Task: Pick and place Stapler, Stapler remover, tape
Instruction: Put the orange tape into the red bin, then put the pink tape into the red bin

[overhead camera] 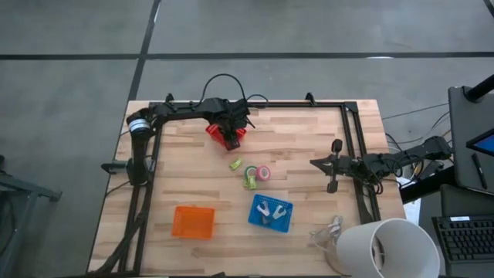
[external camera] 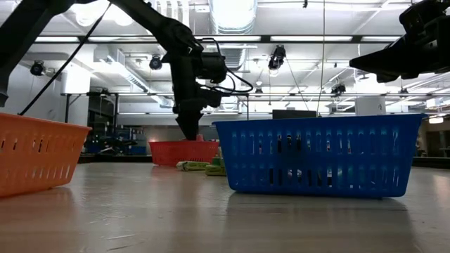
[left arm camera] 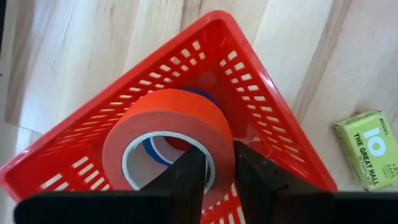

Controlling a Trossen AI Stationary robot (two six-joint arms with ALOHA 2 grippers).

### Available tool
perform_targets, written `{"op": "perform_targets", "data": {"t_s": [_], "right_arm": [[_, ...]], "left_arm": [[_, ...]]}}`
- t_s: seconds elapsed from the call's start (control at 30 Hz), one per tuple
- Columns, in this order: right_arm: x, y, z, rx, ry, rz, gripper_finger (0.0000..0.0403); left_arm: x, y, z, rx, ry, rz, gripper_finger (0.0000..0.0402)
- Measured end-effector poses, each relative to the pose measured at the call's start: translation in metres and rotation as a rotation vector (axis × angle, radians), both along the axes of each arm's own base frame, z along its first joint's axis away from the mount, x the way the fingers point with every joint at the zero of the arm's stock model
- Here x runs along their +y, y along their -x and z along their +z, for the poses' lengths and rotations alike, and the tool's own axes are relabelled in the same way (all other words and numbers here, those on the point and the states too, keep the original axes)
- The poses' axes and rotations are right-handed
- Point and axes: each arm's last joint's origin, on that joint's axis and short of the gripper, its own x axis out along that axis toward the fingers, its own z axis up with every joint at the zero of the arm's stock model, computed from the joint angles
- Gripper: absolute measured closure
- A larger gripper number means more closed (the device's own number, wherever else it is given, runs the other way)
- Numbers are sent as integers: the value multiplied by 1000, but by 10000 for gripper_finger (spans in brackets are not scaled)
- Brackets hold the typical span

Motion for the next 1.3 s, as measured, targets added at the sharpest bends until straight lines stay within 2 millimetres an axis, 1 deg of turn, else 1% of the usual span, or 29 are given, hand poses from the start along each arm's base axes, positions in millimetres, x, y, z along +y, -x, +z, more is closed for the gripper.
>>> {"op": "perform_targets", "data": {"t_s": [0.17, 0.4, 0.5, 0.63, 0.77, 0.9, 1.1, 1.23, 1.3], "right_arm": [[0, 0, 0, 0, 0, 0, 394], [0, 0, 0, 0, 0, 0, 394], [0, 0, 0, 0, 0, 0, 394], [0, 0, 0, 0, 0, 0, 394], [0, 0, 0, 0, 0, 0, 394], [0, 0, 0, 0, 0, 0, 394], [0, 0, 0, 0, 0, 0, 394], [0, 0, 0, 0, 0, 0, 394], [0, 0, 0, 0, 0, 0, 394]], "left_arm": [[-1, 0, 0, -1, 4, -2, 302], [-1, 1, 1, 7, 5, 15, 249], [-1, 1, 11, 26, 10, 12, 235], [-5, -4, 35, -9, 15, 15, 232], [-23, -20, 57, -103, 16, -65, 232], [-50, -40, 69, -220, 15, -193, 231], [-94, -57, 70, -299, 25, -340, 231], [-117, -68, 67, -361, 24, -405, 231], [-125, -74, 61, -371, 25, -433, 232]]}}
